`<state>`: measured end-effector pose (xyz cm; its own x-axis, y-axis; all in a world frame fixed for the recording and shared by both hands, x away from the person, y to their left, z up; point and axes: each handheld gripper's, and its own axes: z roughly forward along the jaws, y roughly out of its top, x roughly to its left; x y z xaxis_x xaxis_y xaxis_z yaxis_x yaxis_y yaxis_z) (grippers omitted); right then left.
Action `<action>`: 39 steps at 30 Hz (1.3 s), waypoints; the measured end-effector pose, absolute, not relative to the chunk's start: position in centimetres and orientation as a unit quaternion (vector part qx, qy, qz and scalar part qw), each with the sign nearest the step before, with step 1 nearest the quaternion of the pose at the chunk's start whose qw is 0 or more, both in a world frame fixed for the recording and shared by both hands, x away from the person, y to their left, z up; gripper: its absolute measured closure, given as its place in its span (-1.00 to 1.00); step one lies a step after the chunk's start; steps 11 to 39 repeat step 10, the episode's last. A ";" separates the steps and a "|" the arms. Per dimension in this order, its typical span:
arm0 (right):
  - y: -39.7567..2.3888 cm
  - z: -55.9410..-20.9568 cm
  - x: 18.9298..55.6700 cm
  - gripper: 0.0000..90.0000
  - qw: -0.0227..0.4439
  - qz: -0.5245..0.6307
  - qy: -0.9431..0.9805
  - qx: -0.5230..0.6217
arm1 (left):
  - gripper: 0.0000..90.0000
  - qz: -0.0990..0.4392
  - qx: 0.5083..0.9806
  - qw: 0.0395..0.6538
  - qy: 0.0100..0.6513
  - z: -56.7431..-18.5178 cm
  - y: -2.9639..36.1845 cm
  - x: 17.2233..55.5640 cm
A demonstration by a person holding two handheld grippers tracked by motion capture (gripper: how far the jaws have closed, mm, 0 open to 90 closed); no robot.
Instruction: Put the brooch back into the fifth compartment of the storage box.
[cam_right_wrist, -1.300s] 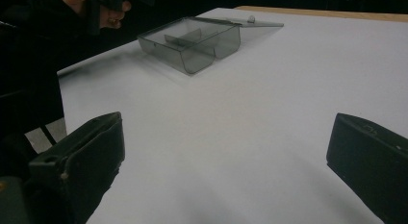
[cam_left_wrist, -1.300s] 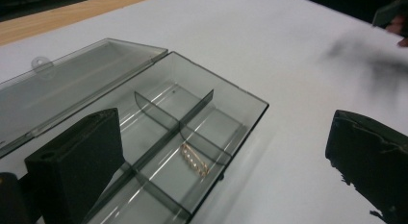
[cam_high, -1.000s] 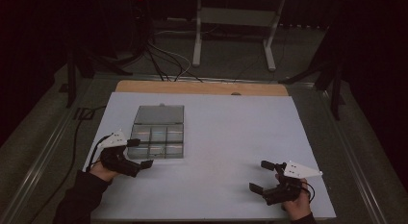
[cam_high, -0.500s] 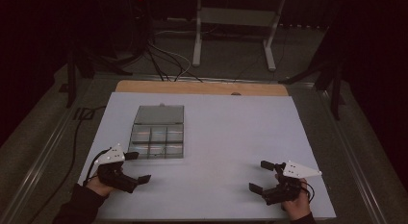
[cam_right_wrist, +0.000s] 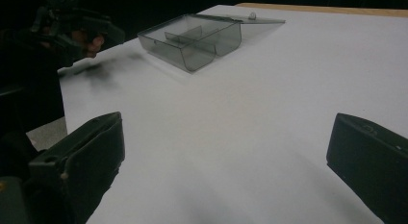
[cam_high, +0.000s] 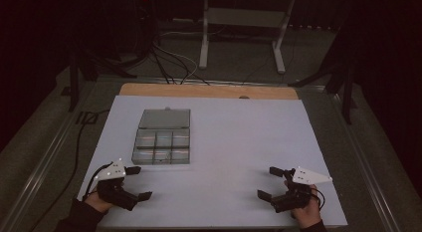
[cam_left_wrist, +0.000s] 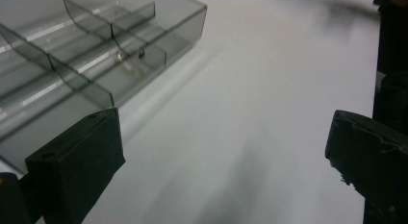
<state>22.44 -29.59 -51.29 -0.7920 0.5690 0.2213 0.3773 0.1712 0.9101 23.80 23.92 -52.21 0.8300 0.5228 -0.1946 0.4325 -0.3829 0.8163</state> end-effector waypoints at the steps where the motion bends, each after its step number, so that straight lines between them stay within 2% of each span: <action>1: -29.6 -51.3 22.4 -1.00 0.085 0.565 0.759 0.312 | -0.97 0.046 0.832 0.473 0.287 -52.3 23.9 23.7; 39: -29.5 -51.4 22.5 -1.00 0.085 0.561 0.763 0.309 | -0.97 0.046 0.835 0.469 0.286 -52.6 23.8 23.7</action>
